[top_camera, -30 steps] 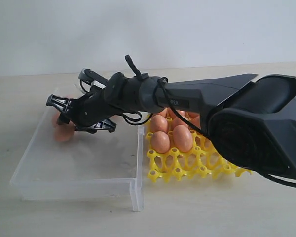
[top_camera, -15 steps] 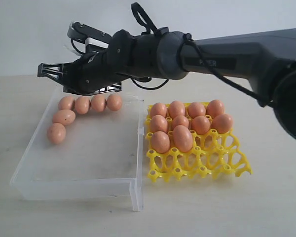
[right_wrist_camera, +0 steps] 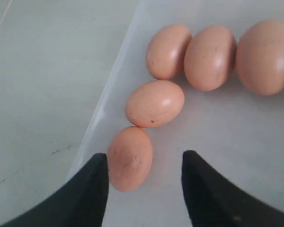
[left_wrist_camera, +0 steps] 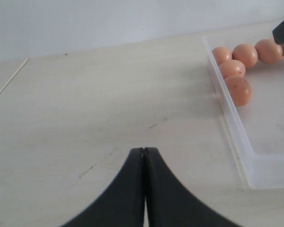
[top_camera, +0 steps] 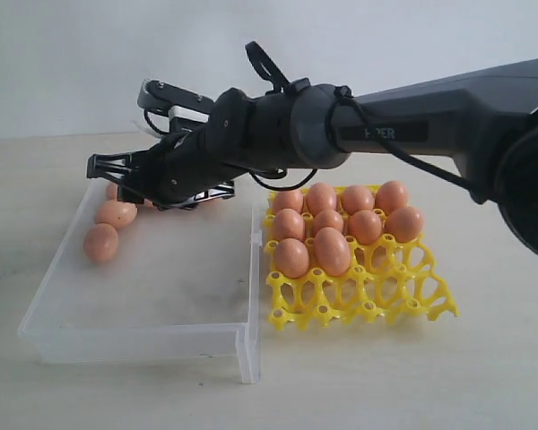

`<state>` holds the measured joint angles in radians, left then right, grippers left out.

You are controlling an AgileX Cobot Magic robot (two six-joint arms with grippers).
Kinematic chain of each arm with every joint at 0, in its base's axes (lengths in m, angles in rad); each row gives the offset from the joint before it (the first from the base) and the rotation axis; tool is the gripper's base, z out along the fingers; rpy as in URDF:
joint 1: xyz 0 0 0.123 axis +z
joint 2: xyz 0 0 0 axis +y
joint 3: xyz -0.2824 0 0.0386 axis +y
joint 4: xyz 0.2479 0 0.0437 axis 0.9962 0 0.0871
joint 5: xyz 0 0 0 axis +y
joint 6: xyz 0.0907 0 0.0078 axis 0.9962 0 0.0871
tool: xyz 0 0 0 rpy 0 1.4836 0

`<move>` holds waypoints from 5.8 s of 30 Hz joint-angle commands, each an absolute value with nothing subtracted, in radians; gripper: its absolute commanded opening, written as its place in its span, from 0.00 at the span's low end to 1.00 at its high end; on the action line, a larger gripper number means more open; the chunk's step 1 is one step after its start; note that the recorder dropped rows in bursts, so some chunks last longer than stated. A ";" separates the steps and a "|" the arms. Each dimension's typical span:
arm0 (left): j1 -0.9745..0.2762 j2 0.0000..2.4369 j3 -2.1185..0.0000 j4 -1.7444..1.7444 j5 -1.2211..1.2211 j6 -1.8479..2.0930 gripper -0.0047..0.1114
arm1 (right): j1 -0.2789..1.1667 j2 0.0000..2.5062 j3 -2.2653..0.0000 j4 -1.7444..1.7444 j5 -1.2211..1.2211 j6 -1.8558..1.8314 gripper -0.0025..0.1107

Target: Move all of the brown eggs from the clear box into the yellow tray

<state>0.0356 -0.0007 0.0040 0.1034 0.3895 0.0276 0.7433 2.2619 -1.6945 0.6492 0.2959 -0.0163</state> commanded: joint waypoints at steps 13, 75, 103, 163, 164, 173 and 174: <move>0.030 0.000 0.000 0.101 0.380 0.023 0.04 | 0.774 2.453 -1.960 0.774 0.394 -0.015 0.47; 0.030 0.000 0.000 0.101 0.380 0.023 0.04 | 0.771 2.579 -2.052 0.652 0.440 0.000 0.02; 0.030 0.000 0.000 0.101 0.380 0.023 0.04 | 0.771 1.572 -0.707 0.626 -0.426 -0.330 0.02; 0.030 0.000 0.000 0.101 0.380 0.023 0.04 | 0.464 1.724 -0.715 0.858 -0.211 -0.598 0.02; 0.030 0.000 0.000 0.101 0.380 0.023 0.04 | 0.464 1.724 -0.715 0.858 -0.211 -0.598 0.02; 0.030 0.000 0.000 0.101 0.380 0.023 0.04 | 0.464 1.724 -0.715 0.858 -0.209 -0.598 0.02; 0.030 0.000 0.000 0.101 0.380 0.023 0.04 | 0.464 1.724 -0.715 0.858 -0.209 -0.598 0.02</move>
<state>0.0356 -0.0007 0.0040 0.1034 0.3895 0.0276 0.4709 1.7249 -0.7085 0.8638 -0.1917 -0.5916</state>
